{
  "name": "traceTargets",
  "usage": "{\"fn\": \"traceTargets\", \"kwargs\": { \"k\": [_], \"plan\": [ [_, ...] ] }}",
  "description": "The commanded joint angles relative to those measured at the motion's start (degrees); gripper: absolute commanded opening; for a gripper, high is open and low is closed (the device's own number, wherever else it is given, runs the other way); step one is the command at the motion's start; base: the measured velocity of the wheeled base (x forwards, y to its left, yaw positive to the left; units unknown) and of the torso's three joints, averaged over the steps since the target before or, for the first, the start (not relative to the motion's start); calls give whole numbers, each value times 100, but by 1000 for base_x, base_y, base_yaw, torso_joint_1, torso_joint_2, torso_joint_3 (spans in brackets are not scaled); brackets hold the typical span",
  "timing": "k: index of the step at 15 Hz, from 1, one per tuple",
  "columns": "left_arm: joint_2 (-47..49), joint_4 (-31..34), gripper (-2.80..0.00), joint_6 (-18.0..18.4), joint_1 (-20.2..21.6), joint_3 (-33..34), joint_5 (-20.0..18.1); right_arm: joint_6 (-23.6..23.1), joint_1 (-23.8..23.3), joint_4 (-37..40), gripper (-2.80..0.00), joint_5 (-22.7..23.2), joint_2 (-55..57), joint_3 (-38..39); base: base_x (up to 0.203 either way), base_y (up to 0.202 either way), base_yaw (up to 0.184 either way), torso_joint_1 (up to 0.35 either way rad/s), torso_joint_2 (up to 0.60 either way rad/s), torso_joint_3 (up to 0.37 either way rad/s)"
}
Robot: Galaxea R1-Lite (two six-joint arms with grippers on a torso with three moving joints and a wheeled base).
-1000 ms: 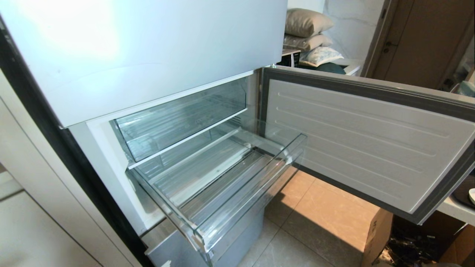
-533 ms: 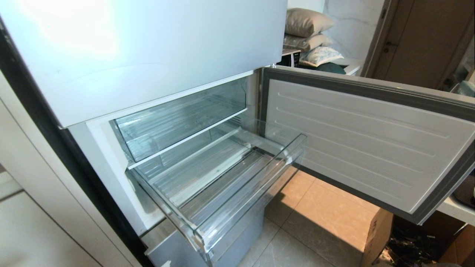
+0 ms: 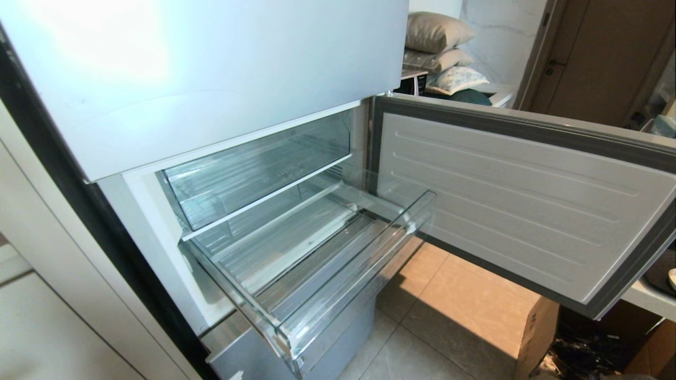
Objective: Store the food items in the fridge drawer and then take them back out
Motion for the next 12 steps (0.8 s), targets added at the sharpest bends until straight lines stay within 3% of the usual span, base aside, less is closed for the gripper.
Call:
{"fn": "traceTargets", "kwargs": {
  "k": [1, 12],
  "plan": [
    [-2, 6, -280, -1, 2, 1, 4, 8, 1, 23, 0, 13, -17, 7, 0, 0, 0, 0, 0, 0],
    [-2, 6, -280, -1, -2, 1, 4, 224, -25, -106, 0, 294, -163, 18, 0, 0, 0, 0, 0, 0]
  ]
}}
